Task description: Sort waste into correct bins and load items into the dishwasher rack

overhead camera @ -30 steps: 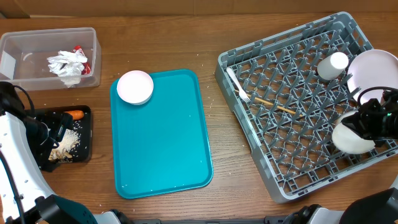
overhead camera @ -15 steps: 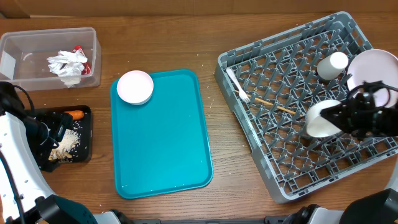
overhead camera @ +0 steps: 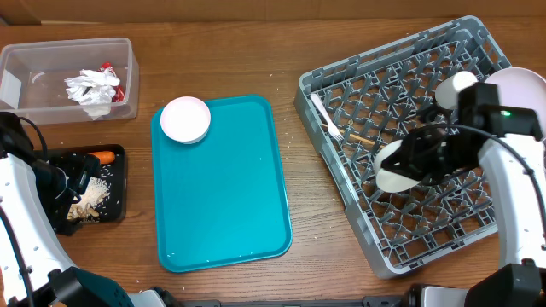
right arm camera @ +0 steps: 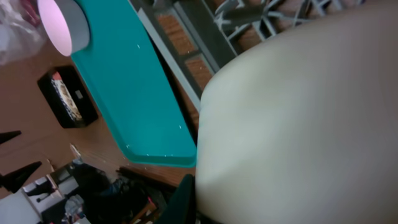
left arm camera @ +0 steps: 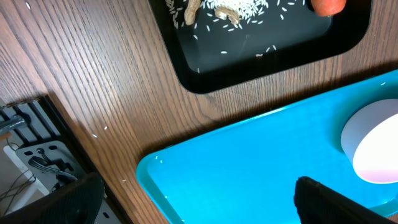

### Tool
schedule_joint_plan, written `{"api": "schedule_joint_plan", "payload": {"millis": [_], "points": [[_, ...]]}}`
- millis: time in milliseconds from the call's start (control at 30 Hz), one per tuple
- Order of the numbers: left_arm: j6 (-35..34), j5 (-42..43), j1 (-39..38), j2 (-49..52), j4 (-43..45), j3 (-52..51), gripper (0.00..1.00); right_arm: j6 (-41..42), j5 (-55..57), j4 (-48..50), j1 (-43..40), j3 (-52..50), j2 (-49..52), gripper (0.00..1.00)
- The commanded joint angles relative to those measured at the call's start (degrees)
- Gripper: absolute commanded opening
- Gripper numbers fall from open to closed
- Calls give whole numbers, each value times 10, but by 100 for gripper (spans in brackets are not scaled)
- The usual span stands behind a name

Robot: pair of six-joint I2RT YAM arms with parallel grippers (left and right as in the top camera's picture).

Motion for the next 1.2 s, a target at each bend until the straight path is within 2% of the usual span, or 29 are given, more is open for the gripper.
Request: {"api": "schedule_joint_plan", "payload": {"millis": [0, 133, 567, 767, 1167], "points": [[9, -2, 0, 1, 0, -1, 100, 60, 57, 5, 42, -8, -8, 4], [9, -2, 0, 1, 0, -1, 100, 131, 104, 31, 89, -8, -8, 4], [9, -2, 0, 1, 0, -1, 100, 223, 104, 110, 194, -8, -8, 4], [9, -2, 0, 1, 0, -1, 100, 247, 103, 150, 220, -9, 3, 9], [9, -2, 0, 1, 0, -1, 100, 250, 104, 210, 225, -9, 56, 6]]}}
